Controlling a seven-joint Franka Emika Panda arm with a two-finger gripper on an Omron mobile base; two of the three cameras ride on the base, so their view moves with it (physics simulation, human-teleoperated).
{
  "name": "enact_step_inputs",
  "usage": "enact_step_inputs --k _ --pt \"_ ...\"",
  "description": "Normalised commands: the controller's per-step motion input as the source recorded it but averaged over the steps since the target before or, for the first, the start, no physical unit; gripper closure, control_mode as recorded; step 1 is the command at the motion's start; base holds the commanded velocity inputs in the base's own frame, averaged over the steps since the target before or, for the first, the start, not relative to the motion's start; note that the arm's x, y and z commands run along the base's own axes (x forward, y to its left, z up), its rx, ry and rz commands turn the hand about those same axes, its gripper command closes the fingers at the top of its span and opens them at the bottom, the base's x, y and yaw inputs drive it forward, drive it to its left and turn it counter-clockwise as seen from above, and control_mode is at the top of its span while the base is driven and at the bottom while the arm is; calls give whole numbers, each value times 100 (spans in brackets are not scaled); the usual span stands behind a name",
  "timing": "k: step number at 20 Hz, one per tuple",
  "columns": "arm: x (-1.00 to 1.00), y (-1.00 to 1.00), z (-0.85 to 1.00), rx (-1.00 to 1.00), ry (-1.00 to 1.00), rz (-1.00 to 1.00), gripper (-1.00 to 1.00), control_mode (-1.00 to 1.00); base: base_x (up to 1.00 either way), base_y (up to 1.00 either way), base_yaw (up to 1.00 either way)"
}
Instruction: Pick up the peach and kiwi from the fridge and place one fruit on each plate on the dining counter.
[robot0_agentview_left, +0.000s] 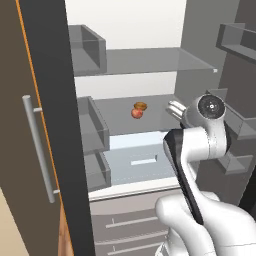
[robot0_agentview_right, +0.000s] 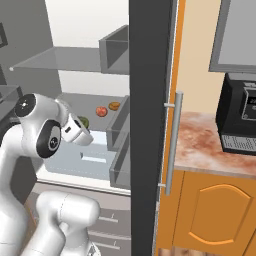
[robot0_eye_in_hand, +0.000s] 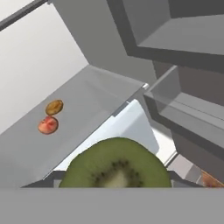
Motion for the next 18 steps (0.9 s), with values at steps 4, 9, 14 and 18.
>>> enact_step_inputs --k 4,9,14,18 --pt "-8 0 0 -2 28 0 100 -100 0 0 0" --pt "-6 0 -1 0 9 0 100 100 -14 5 0" --pt "0 0 0 0 0 0 100 100 -48 5 0" --pt "0 0 0 0 0 0 100 100 -71 2 0"
